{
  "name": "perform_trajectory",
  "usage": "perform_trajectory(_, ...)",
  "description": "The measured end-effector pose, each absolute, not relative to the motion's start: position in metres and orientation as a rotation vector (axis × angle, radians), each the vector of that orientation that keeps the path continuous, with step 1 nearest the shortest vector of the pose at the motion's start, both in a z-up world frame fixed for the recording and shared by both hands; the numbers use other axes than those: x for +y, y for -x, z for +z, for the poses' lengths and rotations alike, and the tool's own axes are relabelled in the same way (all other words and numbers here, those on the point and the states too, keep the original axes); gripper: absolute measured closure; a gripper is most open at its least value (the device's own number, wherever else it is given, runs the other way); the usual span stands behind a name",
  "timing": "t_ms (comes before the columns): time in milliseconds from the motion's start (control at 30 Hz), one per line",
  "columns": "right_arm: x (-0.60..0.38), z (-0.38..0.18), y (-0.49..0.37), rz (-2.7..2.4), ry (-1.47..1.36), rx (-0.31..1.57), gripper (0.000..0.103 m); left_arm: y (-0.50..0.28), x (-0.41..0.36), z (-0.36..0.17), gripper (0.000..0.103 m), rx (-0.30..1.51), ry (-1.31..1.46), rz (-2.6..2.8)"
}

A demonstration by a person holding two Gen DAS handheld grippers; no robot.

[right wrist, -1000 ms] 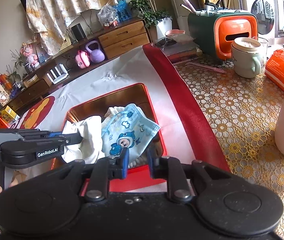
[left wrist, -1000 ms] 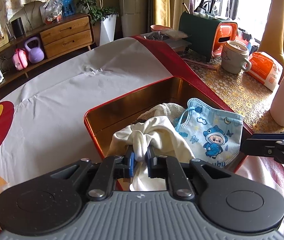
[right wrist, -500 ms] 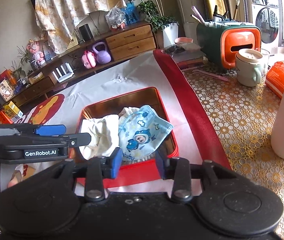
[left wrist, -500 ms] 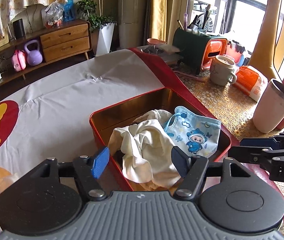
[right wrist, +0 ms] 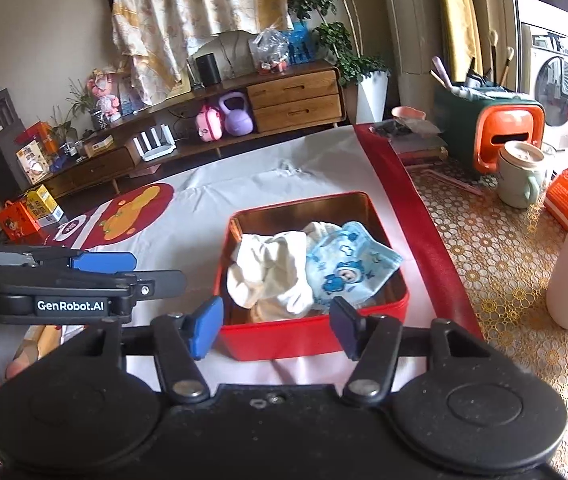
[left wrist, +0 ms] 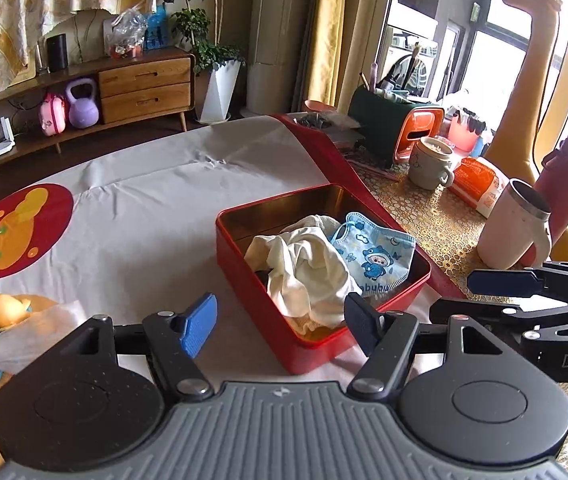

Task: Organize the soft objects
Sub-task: 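Move both tools back over the gloves, sachet and mesh bag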

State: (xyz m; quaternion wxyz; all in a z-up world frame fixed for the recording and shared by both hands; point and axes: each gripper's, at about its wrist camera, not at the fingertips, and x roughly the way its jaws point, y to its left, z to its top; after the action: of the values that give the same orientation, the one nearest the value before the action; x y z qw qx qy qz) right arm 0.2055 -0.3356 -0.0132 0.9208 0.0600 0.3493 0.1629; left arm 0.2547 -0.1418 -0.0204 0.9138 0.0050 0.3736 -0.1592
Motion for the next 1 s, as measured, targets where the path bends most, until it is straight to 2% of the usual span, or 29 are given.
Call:
perform_trajectory(100,-0.325,-0.008,-0.198,0.346,-0.116,0.706,0.037,-0.242,-0.130,-0.015,0.027,0.760,0.010,-0.322)
perform_trajectory(333,-0.297,0.003,-0.180,0.385,-0.089,0.666,0.021,-0.212,-0.098,-0.006,0.026,0.733,0.046,-0.306)
perform_trajectory(433,-0.284,0.006,-0.172,0.403,-0.075,0.645,0.016,-0.202,-0.083,-0.004,0.018,0.726,0.070,-0.292)
perform_trajectory(600,-0.264,0.006,-0.164,0.441,-0.059,0.630,0.008,-0.185,-0.057,-0.003,0.018,0.721,0.106,-0.261)
perform_trajectory(667,-0.255,0.006,-0.161,0.451,-0.051,0.625,0.003,-0.180,-0.046,-0.004,0.013,0.724,0.126,-0.250)
perform_trajectory(767,-0.243,0.006,-0.159,0.471,-0.051,0.621,0.001,-0.172,-0.031,-0.007,0.002,0.724,0.144,-0.235)
perform_trajectory(1000,-0.218,-0.001,-0.160,0.510,-0.049,0.642,0.001,-0.159,0.001,-0.013,0.002,0.709,0.162,-0.187)
